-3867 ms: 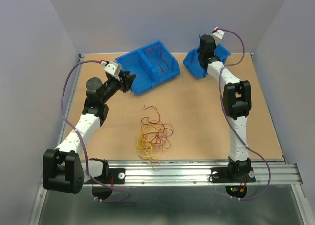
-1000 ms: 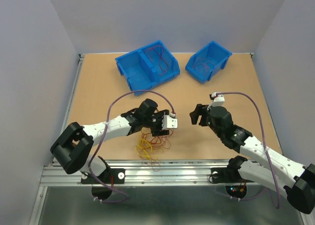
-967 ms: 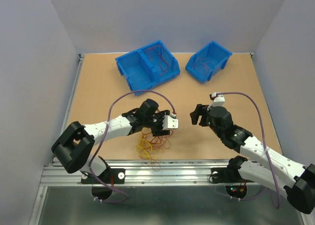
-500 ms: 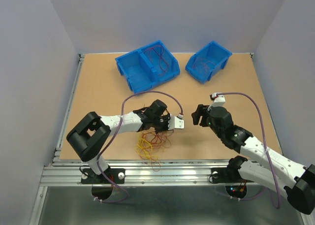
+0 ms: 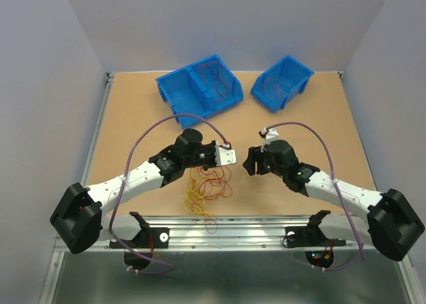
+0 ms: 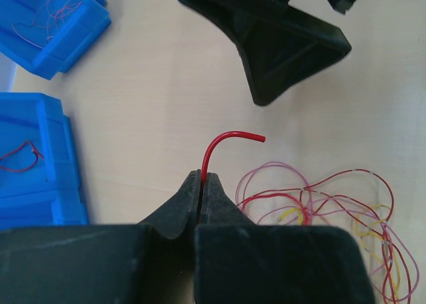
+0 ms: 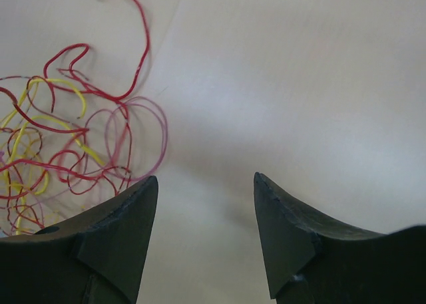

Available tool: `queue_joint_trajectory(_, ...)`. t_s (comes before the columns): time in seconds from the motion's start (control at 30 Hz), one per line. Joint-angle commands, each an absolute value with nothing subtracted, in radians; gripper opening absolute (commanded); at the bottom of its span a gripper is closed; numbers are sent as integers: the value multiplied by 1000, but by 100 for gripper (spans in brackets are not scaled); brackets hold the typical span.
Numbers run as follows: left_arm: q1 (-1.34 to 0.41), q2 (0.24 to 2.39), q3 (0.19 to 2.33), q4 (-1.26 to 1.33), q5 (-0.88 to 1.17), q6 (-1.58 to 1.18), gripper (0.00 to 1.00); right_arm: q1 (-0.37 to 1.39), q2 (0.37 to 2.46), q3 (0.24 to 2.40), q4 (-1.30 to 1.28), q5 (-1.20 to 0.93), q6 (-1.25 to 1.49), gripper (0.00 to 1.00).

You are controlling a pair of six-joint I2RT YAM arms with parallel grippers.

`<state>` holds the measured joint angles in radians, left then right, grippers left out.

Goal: Untangle the cables

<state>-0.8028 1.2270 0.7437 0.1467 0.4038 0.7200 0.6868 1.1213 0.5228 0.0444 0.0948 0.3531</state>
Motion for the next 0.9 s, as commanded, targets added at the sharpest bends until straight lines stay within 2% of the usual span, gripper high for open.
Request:
queue_joint_trajectory(0.0,-795,1221,719,193,420,707,0,689,1222,577,205,-98,293,65)
queue_joint_trajectory(0.4,-747,1241,732,233,397,673,0,730,1515,721,227,-227,235,64)
queue_joint_trajectory(0.7,-637,1230,753,271,448,601,0,822,1601,805,82,-49,222,63)
queue_joint_trajectory(0.87,-612,1224,756,273,474,592,0,851,1663,867,-38,77,252,57)
